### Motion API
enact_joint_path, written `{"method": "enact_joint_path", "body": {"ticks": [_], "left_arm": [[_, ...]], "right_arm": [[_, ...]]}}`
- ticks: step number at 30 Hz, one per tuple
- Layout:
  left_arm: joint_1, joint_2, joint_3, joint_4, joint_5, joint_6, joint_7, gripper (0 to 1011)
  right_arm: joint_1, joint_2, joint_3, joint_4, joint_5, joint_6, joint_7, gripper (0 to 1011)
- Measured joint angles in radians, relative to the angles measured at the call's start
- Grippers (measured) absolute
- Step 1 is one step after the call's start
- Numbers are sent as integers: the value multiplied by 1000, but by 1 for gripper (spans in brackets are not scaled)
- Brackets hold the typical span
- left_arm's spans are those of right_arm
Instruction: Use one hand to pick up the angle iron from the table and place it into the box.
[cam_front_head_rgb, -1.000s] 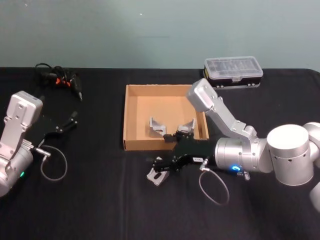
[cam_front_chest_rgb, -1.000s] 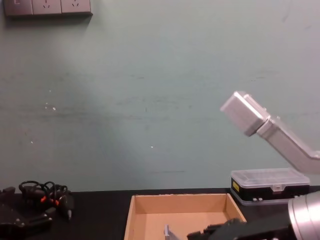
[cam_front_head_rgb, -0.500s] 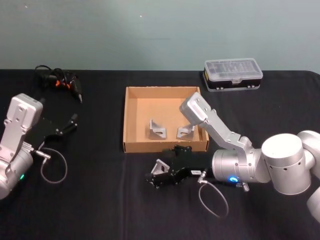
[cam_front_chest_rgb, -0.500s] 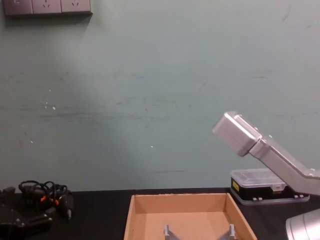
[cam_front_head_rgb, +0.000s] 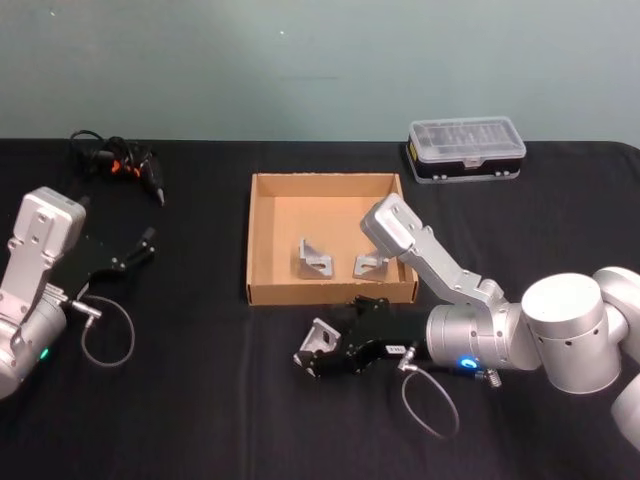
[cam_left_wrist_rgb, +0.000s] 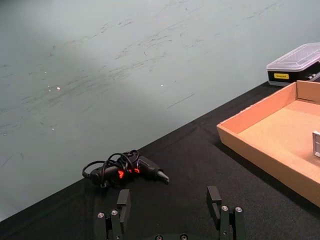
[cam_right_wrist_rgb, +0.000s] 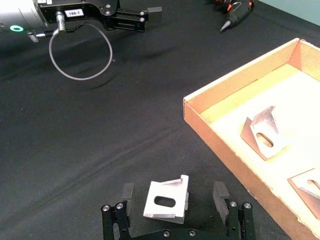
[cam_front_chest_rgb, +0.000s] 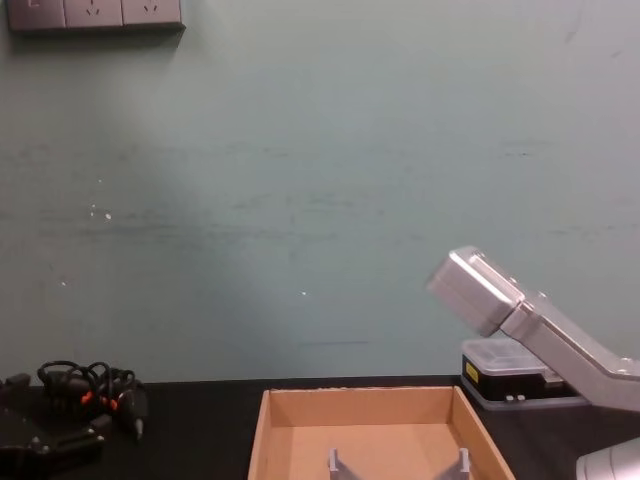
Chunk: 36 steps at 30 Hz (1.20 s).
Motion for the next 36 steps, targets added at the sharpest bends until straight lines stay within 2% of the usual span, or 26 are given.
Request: {"method": "enact_joint_path", "body": {"ticks": [6,11,15,18,20,24,26,27,28,31,32,33,35,36], "left_arm": [[0,0,0,0,0,0,0,1000],[0,0,0,0,0,0,0,1000],[0,0,0,0,0,0,0,1000],[0,0,0,0,0,0,0,1000],[0,0,0,0,0,0,0,1000],[0,0,0,0,0,0,0,1000],[0,0,0,0,0,0,0,1000],[0,0,0,0,0,0,0,1000],[0,0,0,0,0,0,0,1000],[0,0,0,0,0,0,0,1000],[0,0,0,0,0,0,0,1000],[0,0,0,0,0,0,0,1000],[0,0,0,0,0,0,0,1000],[0,0,0,0,0,0,0,1000]], "right_arm": [[-1,-4,1,13,-1,-9,2,1000],[-1,-9,5,23,0,-18,8,913],[-1,-12,8,25,2,-22,10,813],[0,-13,8,27,2,-24,11,682],[1,-13,8,27,2,-25,11,651],[2,-14,10,28,2,-28,11,504],[3,-14,10,29,1,-29,12,481],[5,-14,10,31,1,-29,16,398],[5,-14,10,31,1,-29,16,398],[8,-14,5,34,0,-30,22,276],[8,-14,4,34,0,-30,23,276],[10,-14,1,36,-1,-30,26,217],[11,-14,-1,38,-1,-30,29,177],[14,-13,-5,39,-5,-31,33,111]]}}
